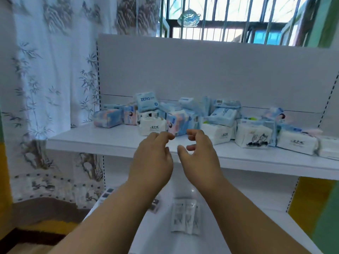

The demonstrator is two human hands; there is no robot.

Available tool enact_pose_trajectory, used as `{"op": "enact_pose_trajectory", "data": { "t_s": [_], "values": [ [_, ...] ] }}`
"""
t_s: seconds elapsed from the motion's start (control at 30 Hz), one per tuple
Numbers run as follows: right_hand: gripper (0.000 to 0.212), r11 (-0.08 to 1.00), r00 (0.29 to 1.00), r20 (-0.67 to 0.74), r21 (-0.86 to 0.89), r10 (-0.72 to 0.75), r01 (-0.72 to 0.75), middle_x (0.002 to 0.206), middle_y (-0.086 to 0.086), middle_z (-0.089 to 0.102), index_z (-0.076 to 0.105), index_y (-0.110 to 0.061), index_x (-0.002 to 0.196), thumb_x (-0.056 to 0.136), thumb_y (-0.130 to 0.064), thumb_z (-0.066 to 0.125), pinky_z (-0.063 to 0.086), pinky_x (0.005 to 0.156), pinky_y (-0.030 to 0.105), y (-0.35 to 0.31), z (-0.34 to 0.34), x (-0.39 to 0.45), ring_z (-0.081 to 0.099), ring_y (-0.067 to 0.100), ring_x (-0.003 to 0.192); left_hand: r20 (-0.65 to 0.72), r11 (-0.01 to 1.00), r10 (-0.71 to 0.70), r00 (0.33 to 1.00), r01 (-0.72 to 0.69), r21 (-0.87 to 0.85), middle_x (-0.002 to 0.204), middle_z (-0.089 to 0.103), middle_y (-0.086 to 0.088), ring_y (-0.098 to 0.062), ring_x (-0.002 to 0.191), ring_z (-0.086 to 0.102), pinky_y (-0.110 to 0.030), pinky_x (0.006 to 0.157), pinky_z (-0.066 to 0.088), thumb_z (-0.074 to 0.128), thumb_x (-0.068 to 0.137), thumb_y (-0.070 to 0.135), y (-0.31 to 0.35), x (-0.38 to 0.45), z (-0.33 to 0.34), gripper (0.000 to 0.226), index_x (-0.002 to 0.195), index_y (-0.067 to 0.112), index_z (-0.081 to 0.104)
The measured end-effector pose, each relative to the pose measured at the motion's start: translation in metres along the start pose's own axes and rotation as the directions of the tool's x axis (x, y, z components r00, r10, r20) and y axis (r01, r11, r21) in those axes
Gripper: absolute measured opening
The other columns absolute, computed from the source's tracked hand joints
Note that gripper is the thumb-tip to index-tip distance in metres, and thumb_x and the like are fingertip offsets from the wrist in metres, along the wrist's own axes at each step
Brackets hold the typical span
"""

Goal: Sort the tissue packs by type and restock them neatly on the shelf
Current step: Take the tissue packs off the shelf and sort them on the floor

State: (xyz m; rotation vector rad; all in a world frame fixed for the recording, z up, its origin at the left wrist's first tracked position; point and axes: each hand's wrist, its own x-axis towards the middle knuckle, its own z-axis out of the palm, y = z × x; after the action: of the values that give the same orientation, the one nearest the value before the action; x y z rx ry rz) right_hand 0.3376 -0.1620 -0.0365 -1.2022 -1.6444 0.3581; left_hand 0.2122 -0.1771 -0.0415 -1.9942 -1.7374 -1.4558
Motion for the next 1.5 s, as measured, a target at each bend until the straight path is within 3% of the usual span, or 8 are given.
{"op": "enact_pose_trajectory", "data": {
  "t_s": [0.33, 0.53, 0.7, 0.87, 0.97, 1.07, 1.3, 1.5],
  "values": [
    [0.044, 0.992, 0.975, -0.210, -0.092, 0.065, -0.086, 0.128, -0.008, 0.050, 0.045, -0.031, 0.132, 0.093, -0.029, 0.064, 0.045, 0.086, 0.025, 0.025, 0.010, 0.124, 0.057, 0.010, 0.106, 0.156, 0.992, 0.073, 0.985, -0.055, -0.117, 0.119, 0.059, 0.007, -0.012, 0.101, 0.057, -0.030, 0.085, 0.049, 0.050, 0.098, 0.017, -0.017, 0.137, 0.058, 0.030, 0.124, 0.032, 0.054],
    [0.042, 0.973, 0.941, -0.316, -0.148, 0.124, -0.178, 0.131, -0.002, 0.052, 0.049, -0.027, 0.130, 0.091, -0.029, 0.064, 0.048, 0.092, 0.033, 0.080, -0.028, 0.184, 0.058, 0.015, 0.110, 0.366, 0.912, -0.033, 0.930, 0.178, -0.370, 0.104, 0.064, 0.004, -0.017, 0.087, 0.063, -0.037, 0.077, 0.057, 0.049, 0.095, 0.017, 0.010, 0.184, 0.125, 0.025, 0.113, 0.032, 0.058],
    [0.050, 0.906, 0.917, -0.348, -0.296, 0.193, -0.303, 0.133, 0.010, 0.049, 0.047, -0.018, 0.137, 0.090, -0.032, 0.060, 0.043, 0.099, 0.036, 0.123, -0.056, 0.222, 0.052, 0.026, 0.119, 0.450, 0.969, -0.002, 0.893, 0.113, -0.222, 0.126, 0.059, -0.001, -0.021, 0.109, 0.058, -0.035, 0.094, 0.050, 0.053, 0.095, 0.024, 0.042, 0.217, 0.174, 0.033, 0.129, 0.027, 0.051],
    [0.049, 0.905, 0.945, -0.205, -0.295, 0.255, -0.308, 0.129, 0.012, 0.057, 0.046, -0.015, 0.136, 0.093, -0.034, 0.057, 0.046, 0.091, 0.035, 0.142, -0.064, 0.239, 0.056, 0.030, 0.114, 0.496, 0.994, -0.101, 0.863, 0.105, 0.019, 0.132, 0.058, -0.012, -0.030, 0.117, 0.056, -0.036, 0.096, 0.044, 0.046, 0.099, 0.037, 0.066, 0.239, 0.211, 0.042, 0.134, 0.014, 0.047],
    [0.043, 0.949, 0.955, -0.210, -0.193, 0.209, -0.250, 0.130, 0.005, 0.056, 0.049, -0.019, 0.136, 0.095, -0.033, 0.056, 0.043, 0.092, 0.031, 0.145, -0.068, 0.240, 0.055, 0.023, 0.116, 0.390, 0.953, -0.198, 0.899, 0.271, -0.140, 0.113, 0.066, -0.009, -0.029, 0.103, 0.061, -0.038, 0.091, 0.050, 0.054, 0.091, 0.040, 0.076, 0.244, 0.219, 0.034, 0.114, 0.015, 0.059],
    [0.028, 0.954, 0.924, -0.245, 0.134, 0.293, -0.267, 0.111, -0.002, 0.061, 0.052, -0.025, 0.123, 0.097, -0.032, 0.055, 0.049, 0.078, 0.030, 0.143, -0.077, 0.246, 0.060, 0.016, 0.095, 0.287, 0.807, -0.317, 0.904, 0.416, -0.419, 0.085, 0.067, -0.003, -0.023, 0.082, 0.065, -0.042, 0.077, 0.058, 0.065, 0.078, 0.031, 0.080, 0.244, 0.221, 0.012, 0.080, 0.019, 0.061],
    [0.053, 0.626, 0.831, 0.067, 0.625, 0.552, -0.466, 0.120, 0.020, 0.063, 0.021, -0.048, 0.146, 0.101, -0.036, 0.047, 0.057, 0.052, 0.040, 0.159, -0.094, 0.290, 0.070, 0.031, 0.076, 0.378, 0.429, -0.485, 0.789, 0.591, -0.683, 0.099, 0.066, -0.005, -0.017, 0.082, 0.061, -0.026, 0.062, 0.048, 0.074, 0.083, 0.009, 0.078, 0.243, 0.208, 0.026, 0.104, 0.016, 0.060],
    [0.040, 0.638, 0.799, 0.199, 0.507, 0.568, -0.580, 0.100, 0.017, 0.057, 0.038, -0.021, 0.138, 0.100, -0.022, 0.051, 0.058, 0.054, 0.041, 0.160, -0.090, 0.309, 0.065, 0.033, 0.069, 0.200, 0.513, -0.572, 0.795, 0.537, -0.670, 0.129, 0.058, -0.005, -0.018, 0.090, 0.053, -0.024, 0.055, 0.040, 0.071, 0.086, 0.013, 0.078, 0.243, 0.201, 0.060, 0.141, 0.021, 0.047]
  ]
}}
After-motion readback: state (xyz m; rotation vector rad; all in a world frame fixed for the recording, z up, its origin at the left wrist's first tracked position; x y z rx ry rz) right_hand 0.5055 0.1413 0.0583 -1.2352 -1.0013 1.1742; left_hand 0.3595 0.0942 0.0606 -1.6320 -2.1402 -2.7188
